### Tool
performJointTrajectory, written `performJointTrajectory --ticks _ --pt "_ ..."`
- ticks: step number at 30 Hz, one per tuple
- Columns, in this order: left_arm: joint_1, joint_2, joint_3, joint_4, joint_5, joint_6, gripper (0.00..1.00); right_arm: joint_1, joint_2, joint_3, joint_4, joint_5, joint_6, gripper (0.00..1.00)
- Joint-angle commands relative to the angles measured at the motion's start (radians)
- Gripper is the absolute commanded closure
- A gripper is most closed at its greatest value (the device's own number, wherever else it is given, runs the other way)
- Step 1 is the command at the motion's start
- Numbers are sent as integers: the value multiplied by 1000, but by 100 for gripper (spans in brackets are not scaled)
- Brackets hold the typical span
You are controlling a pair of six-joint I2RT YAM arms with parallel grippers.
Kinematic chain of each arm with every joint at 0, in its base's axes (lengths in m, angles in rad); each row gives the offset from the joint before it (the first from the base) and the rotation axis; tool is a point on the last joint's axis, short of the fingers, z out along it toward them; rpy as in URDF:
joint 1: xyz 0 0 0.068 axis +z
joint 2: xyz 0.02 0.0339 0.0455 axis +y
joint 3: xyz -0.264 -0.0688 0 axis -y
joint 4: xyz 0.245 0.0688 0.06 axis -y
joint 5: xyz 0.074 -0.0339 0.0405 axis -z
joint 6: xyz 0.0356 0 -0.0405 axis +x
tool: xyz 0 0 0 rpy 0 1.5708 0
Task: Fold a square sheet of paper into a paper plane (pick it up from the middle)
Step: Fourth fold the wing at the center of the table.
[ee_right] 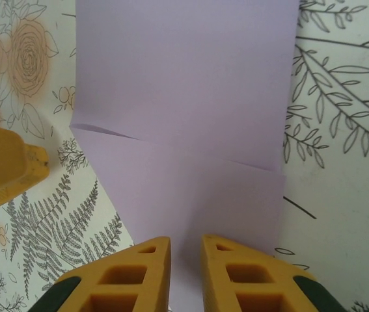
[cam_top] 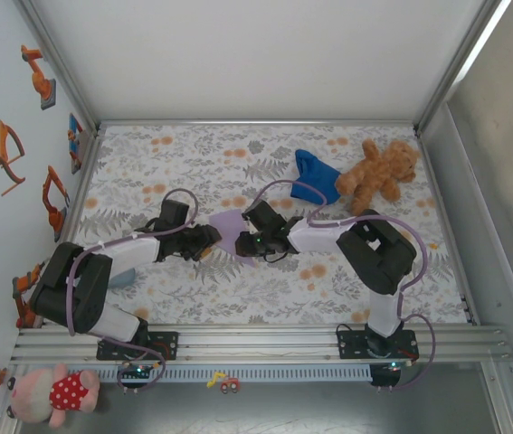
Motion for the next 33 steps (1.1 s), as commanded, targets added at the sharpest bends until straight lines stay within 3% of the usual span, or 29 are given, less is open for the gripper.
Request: performJointTrajectory --ticks 1,18,33 --pt "-6 25 26 29 -1 -34 56 -12 17 -24 -7 5 15 82" --pt "-12 99 68 91 28 -50 66 -19 18 -43 6 -2 19 85" --pt "20 199 124 129 180 9 68 -25 17 -59 9 -5 4 85"
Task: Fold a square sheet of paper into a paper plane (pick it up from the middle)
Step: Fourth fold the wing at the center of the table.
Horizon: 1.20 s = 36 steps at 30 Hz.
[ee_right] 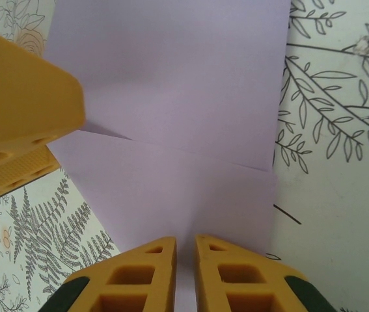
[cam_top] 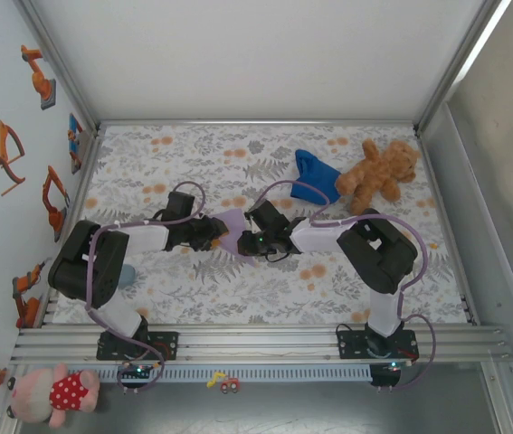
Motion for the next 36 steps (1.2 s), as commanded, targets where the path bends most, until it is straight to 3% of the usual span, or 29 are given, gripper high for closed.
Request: performJointTrajectory --ticks 1,9,16,18,22,30,36 --pt "11 25 30 12 57 42 69 -8 16 -33 -37 22 -3 85" --pt "25 35 37 -23 58 81 85 -8 -28 -32 -38 38 -54 84" --pt "25 -25 46 -68 32 40 93 -4 -209 -56 -65 199 -170 55" --pt "24 -44 55 -88 15 15 93 12 -229 -52 -95 262 -213 52" --pt "13 -59 92 -166 -36 -13 93 62 -243 -54 -116 390 -293 54" --pt "-1 -46 149 -236 -61 -30 93 176 -149 -1 -75 476 -409 60" --pt "-6 -42 153 -247 -62 -44 93 188 -61 53 -59 535 -407 66"
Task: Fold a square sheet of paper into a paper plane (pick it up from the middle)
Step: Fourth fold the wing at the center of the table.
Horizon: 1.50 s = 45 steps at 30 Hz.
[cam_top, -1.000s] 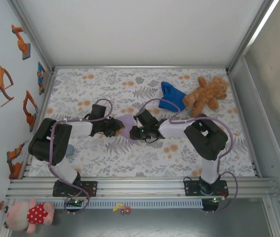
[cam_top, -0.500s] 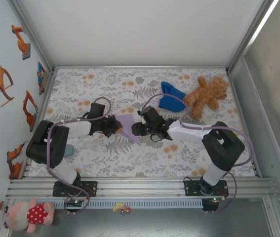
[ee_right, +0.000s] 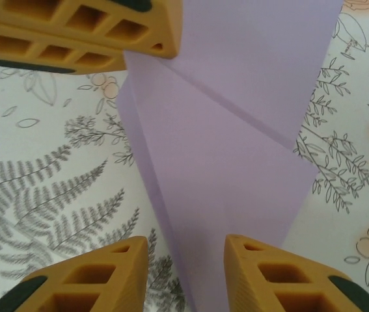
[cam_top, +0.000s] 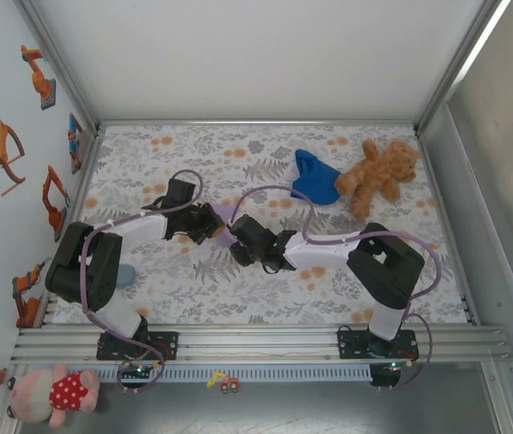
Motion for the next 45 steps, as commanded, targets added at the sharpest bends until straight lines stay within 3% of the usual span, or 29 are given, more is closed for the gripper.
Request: performJointTrajectory --ticks 1,11,20,23,27,32,45 --pt "-6 -6 21 -40 -7 -24 93 1 35 43 18 81 -26 67" --pt "-10 3 24 -38 -4 -30 93 1 83 55 56 95 -31 70" --pt "-10 2 24 -48 -2 -28 92 2 88 41 51 93 -41 80" --pt "-5 -7 24 -56 -5 -22 89 3 88 39 52 89 -47 87" --pt "20 -42 20 -83 -37 -7 76 2 83 36 59 56 -54 93" --pt "60 -126 11 -152 -112 40 60 -5 74 27 66 -29 -35 97" --pt "82 -286 -155 6 -96 21 54 -99 62 -32 182 -384 116 99"
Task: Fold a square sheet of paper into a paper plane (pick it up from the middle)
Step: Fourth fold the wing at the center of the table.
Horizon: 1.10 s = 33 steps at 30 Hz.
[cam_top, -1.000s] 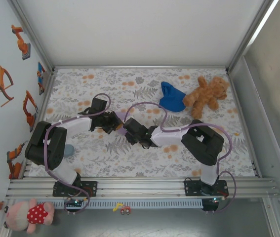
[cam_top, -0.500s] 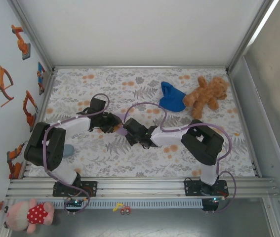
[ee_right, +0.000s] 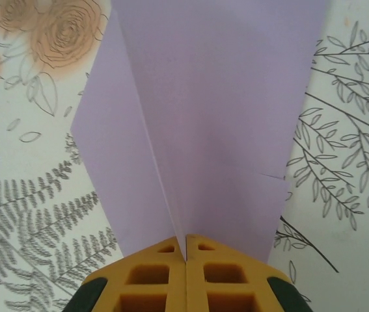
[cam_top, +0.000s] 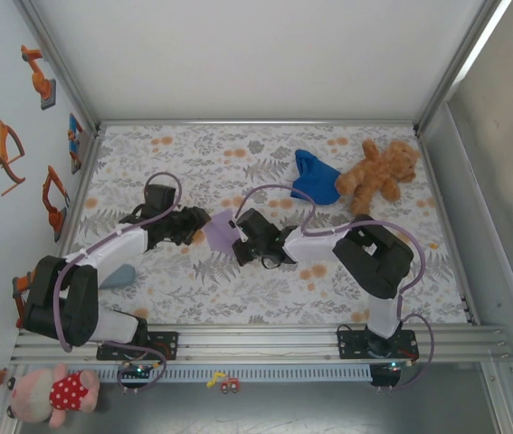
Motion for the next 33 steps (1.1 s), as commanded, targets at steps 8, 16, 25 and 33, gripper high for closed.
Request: performJointTrajectory --ticks 8,16,25,33 --pt "-17 -62 -135 179 42 -14 49 -70 2 -36 140 -282 156 99" --pt "-76 32 -106 189 42 48 42 -103 29 -72 231 -369 232 99" --pt "-110 132 -46 174 41 88 42 -117 48 -92 274 -404 272 99" --pt "-120 171 -10 144 30 114 45 -131 71 -94 301 -444 305 99"
